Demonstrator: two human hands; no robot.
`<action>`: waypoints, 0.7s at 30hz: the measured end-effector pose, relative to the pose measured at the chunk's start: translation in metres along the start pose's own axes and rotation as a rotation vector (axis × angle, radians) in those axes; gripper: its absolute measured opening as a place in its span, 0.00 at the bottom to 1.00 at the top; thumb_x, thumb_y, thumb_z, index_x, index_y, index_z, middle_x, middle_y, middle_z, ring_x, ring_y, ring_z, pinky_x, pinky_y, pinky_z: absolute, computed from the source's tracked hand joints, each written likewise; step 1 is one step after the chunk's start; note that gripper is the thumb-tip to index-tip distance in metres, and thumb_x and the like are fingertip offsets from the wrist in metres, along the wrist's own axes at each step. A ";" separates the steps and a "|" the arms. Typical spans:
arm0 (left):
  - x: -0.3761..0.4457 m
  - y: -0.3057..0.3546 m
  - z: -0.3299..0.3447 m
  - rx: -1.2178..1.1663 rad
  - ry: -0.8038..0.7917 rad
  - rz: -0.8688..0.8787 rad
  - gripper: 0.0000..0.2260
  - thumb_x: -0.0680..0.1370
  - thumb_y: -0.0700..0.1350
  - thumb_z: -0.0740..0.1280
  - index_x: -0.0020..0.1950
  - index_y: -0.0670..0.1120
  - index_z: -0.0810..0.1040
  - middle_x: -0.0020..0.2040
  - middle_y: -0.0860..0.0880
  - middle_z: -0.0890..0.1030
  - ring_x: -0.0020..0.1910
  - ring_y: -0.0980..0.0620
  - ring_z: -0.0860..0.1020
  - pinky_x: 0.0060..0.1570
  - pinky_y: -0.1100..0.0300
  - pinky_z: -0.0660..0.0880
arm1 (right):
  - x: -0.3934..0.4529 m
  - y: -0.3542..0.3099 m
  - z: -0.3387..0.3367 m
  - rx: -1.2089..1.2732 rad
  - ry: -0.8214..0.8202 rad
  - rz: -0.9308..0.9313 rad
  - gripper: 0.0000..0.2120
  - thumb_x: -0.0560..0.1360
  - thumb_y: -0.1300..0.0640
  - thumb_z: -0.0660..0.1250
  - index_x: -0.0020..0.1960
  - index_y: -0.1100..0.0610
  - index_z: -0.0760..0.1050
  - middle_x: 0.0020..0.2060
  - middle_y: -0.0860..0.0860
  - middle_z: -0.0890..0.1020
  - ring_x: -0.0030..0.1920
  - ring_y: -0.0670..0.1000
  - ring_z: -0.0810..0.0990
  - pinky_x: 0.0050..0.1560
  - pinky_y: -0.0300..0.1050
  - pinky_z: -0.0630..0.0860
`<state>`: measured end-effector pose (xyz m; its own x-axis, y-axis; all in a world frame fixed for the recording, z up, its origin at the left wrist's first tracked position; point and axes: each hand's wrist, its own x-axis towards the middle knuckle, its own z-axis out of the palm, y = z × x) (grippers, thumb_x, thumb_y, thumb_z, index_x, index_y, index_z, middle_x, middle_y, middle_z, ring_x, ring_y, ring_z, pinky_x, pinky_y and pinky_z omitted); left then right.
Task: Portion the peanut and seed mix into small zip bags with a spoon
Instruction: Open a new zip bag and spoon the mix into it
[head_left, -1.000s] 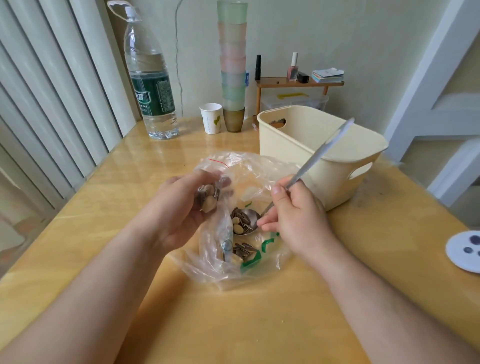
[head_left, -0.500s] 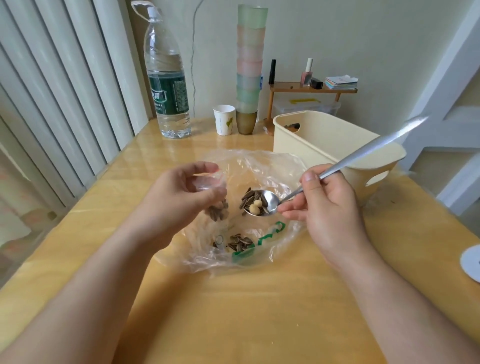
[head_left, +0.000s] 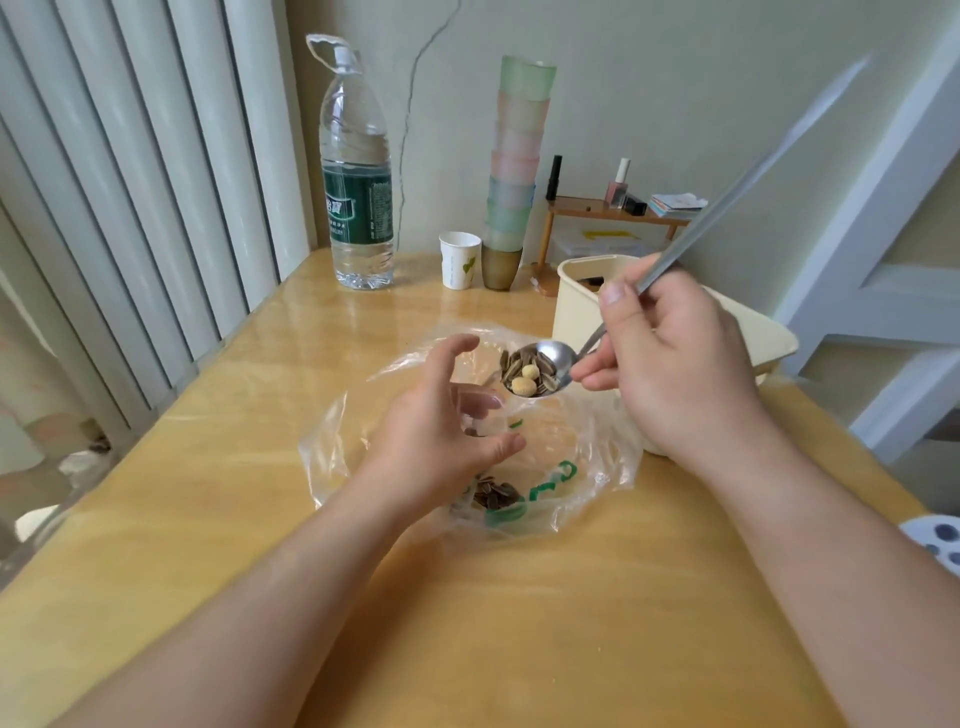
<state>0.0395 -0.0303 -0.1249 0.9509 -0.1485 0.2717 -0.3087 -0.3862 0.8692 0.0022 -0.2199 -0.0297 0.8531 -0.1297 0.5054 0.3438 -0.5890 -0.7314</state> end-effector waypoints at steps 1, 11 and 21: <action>-0.001 0.001 0.000 0.015 0.002 -0.004 0.41 0.68 0.51 0.84 0.73 0.63 0.64 0.50 0.57 0.85 0.49 0.62 0.82 0.55 0.55 0.81 | -0.001 0.002 0.003 -0.024 -0.011 0.005 0.07 0.86 0.50 0.60 0.51 0.50 0.73 0.32 0.47 0.84 0.34 0.46 0.86 0.43 0.52 0.86; 0.006 0.007 0.014 0.135 0.028 -0.002 0.38 0.70 0.52 0.82 0.73 0.59 0.63 0.43 0.62 0.80 0.45 0.62 0.81 0.48 0.62 0.75 | -0.008 0.006 0.008 -0.021 0.007 0.026 0.08 0.86 0.51 0.60 0.48 0.46 0.72 0.33 0.45 0.84 0.35 0.47 0.87 0.44 0.54 0.86; 0.009 0.004 0.020 0.101 -0.004 0.018 0.40 0.70 0.52 0.83 0.73 0.59 0.62 0.46 0.55 0.84 0.44 0.57 0.82 0.46 0.58 0.78 | -0.012 0.014 0.017 -0.164 -0.052 -0.192 0.07 0.86 0.52 0.61 0.49 0.50 0.73 0.36 0.46 0.83 0.37 0.44 0.86 0.44 0.51 0.84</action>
<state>0.0466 -0.0512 -0.1269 0.9451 -0.1601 0.2850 -0.3268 -0.4736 0.8178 0.0032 -0.2134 -0.0537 0.7990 0.0355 0.6003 0.4367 -0.7206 -0.5386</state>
